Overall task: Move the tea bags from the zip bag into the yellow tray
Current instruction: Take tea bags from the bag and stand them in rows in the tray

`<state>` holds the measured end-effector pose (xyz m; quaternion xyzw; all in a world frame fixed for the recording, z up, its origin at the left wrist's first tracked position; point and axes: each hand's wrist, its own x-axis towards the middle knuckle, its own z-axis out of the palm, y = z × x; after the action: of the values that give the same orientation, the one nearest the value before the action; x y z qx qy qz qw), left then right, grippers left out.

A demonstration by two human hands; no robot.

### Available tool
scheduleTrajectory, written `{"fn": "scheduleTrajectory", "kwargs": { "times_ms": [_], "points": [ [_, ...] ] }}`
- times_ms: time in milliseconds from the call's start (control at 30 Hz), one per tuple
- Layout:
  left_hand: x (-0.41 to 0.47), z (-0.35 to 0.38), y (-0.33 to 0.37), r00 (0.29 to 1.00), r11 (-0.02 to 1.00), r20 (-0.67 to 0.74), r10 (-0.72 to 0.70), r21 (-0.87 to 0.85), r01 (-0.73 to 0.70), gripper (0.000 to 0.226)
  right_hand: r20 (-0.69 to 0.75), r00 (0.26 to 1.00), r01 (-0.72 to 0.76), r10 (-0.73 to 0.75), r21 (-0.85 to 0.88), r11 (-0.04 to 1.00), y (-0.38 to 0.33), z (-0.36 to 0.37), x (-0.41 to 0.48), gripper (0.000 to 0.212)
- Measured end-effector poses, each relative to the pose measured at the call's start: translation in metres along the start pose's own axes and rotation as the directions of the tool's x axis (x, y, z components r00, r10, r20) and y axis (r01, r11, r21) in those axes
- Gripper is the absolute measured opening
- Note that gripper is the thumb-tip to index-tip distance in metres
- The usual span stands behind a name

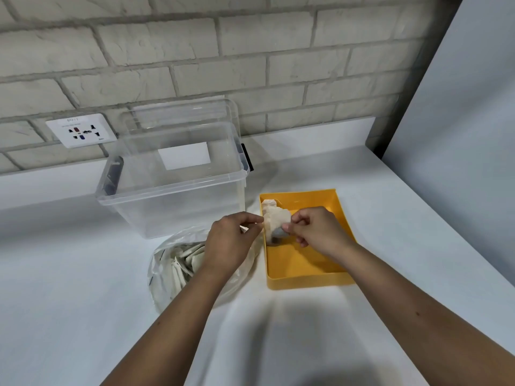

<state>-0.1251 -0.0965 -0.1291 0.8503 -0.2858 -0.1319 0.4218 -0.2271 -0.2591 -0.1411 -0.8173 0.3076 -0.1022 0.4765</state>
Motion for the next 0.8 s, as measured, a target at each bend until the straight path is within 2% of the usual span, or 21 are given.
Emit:
{"fn": "scheduleTrajectory", "kwargs": {
  "times_ms": [67,167,433,567,667,800],
  "points": [
    [-0.002,0.002,-0.004,1.000,0.997,-0.011,0.021,0.070,-0.020,0.014,0.045,0.993,-0.106,0.106,-0.015,0.994,0.009,0.007,0.005,0.016],
    [-0.006,0.003,-0.007,0.999,0.998,-0.033,0.036,0.058,-0.034,0.014,0.114,0.973,-0.199,0.203,-0.042,0.979,0.018,0.018,0.011,0.017],
    [-0.007,0.001,-0.014,1.000,1.000,-0.013,0.003,-0.030,-0.003,0.015,0.092,0.969,-0.222,0.228,-0.073,0.972,0.017,0.034,0.023,0.019],
    [-0.006,-0.006,-0.013,1.000,0.993,-0.010,-0.001,-0.119,0.000,0.014,-0.011,0.991,-0.133,0.135,-0.259,0.957,0.012,0.029,0.023,0.029],
    [-0.005,-0.028,-0.008,0.999,0.978,-0.049,-0.018,-0.207,0.007,0.012,-0.076,0.996,-0.061,0.046,-0.208,0.976,0.001,0.019,0.016,0.040],
    [-0.011,-0.070,-0.014,0.989,0.969,-0.131,-0.063,-0.246,0.029,0.012,-0.052,0.995,0.078,-0.081,-0.057,0.995,-0.026,0.017,-0.003,0.027]
  ]
}}
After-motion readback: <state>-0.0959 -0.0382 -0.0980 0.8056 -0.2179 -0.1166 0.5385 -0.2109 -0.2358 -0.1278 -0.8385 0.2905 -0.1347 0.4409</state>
